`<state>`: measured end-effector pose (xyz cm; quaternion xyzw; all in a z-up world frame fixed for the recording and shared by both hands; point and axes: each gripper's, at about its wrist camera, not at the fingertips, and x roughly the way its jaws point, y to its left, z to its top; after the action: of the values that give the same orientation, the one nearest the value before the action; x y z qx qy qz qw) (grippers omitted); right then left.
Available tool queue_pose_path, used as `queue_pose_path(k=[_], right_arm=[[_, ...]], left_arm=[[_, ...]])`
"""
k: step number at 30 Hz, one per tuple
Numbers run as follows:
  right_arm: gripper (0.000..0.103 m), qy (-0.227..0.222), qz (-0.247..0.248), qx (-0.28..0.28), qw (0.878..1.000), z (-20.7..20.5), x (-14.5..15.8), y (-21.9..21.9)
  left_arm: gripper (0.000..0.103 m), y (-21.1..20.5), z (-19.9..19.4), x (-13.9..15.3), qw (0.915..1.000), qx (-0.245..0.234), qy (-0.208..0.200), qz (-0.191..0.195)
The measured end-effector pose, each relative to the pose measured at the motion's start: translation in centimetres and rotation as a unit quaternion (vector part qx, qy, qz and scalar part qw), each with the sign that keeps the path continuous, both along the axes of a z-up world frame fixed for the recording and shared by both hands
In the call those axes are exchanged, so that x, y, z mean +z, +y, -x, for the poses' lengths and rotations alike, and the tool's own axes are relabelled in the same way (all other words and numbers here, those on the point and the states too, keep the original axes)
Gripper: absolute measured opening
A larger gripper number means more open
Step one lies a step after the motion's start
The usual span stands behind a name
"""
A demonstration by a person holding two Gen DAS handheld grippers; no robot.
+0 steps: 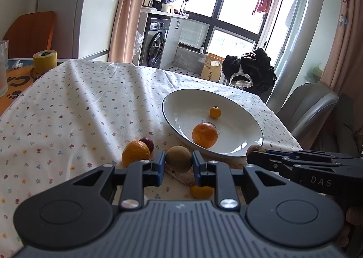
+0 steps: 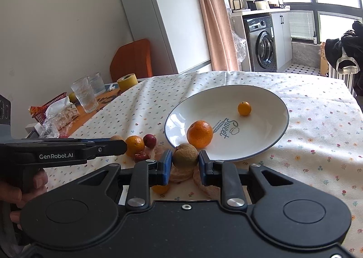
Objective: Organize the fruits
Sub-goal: 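Lower the kiwi into the bowl with the left tool while the right tool releases its kiwi there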
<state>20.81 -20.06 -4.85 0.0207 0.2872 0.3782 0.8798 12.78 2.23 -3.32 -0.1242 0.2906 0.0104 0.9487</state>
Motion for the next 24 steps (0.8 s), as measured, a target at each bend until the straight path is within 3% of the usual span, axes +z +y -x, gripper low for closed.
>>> queue_pose_path(k=[24], right_arm=[[0.023, -0.008, -0.007, -0.034, 0.999, -2.3, 0.0, -1.4]], left_arm=[[0.024, -2.2, -4.2, 0.8, 0.9993, -0.035, -0.006, -0.014]])
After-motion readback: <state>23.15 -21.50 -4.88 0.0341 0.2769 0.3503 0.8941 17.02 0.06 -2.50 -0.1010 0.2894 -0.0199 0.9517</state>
